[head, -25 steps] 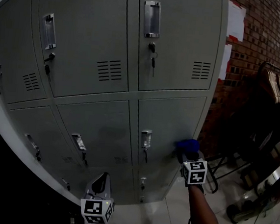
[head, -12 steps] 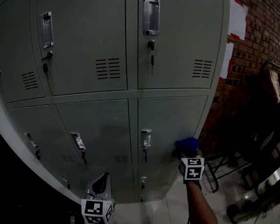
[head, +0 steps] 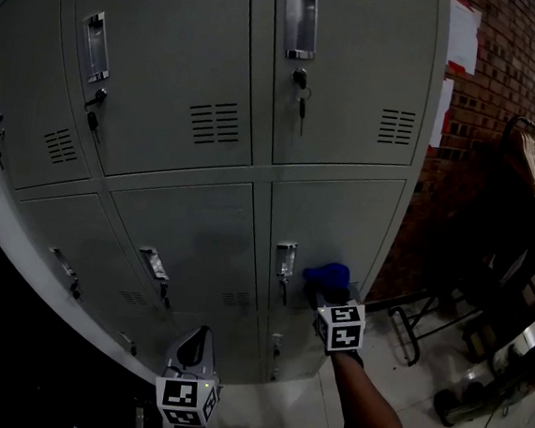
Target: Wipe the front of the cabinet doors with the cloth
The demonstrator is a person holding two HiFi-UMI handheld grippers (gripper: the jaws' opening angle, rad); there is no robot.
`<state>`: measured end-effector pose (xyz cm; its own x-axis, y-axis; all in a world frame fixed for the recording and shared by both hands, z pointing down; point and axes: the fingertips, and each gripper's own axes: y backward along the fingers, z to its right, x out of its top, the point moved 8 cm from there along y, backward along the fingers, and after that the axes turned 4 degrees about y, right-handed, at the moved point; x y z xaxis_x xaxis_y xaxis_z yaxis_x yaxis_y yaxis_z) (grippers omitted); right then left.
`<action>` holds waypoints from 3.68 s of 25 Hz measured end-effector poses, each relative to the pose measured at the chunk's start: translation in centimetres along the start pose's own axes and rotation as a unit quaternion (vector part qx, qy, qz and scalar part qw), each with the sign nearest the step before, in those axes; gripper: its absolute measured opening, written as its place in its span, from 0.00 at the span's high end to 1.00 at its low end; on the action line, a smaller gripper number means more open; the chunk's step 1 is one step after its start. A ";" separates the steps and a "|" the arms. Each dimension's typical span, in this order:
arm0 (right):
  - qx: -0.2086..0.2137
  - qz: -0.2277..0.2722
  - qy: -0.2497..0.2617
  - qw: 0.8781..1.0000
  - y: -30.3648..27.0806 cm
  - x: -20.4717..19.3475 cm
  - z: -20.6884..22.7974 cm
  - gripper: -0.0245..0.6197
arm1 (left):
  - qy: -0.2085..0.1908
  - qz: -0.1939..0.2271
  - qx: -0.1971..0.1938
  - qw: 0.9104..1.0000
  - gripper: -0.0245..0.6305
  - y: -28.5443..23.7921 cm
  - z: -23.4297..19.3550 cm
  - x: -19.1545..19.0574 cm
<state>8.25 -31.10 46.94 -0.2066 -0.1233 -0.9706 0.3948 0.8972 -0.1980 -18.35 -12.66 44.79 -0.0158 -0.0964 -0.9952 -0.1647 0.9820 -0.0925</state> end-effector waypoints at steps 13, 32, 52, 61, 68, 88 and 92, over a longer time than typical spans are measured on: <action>0.058 0.010 0.006 0.998 -1.0 1.6 -5.2 0.79 | 0.002 0.005 -0.002 1.000 0.94 0.4 -0.1 0.1; -0.043 -0.022 0.006 0.999 2.5 -3.3 4.3 0.79 | 0.002 0.004 -0.004 1.000 0.94 0.0 0.2 0.1; -0.050 -0.089 -0.012 0.995 0.1 -7.0 7.3 0.79 | -0.007 0.003 0.007 1.000 0.94 -0.2 0.5 0.4; -0.019 -0.084 -0.025 0.996 -0.7 -6.1 3.7 0.79 | -0.006 0.005 0.009 1.000 0.94 -0.2 0.2 0.4; 0.008 -0.071 -0.048 0.996 -1.2 -5.4 0.5 0.79 | -0.006 0.004 0.000 1.000 0.94 -0.3 0.4 0.2; 0.090 -0.050 -0.006 0.995 -1.4 -2.9 -6.4 0.79 | -0.001 0.009 0.019 1.000 0.94 1.6 -1.3 0.3; 0.075 -0.004 -0.007 0.997 3.4 -1.3 -5.3 0.79 | 0.001 0.010 0.010 1.000 0.94 1.7 -0.7 0.5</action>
<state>5.14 -25.67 48.20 -0.1974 -0.1376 -0.9706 0.5224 0.8230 -0.2229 -19.34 -11.19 44.15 -0.0212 -0.0765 -0.9968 -0.1450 0.9868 -0.0726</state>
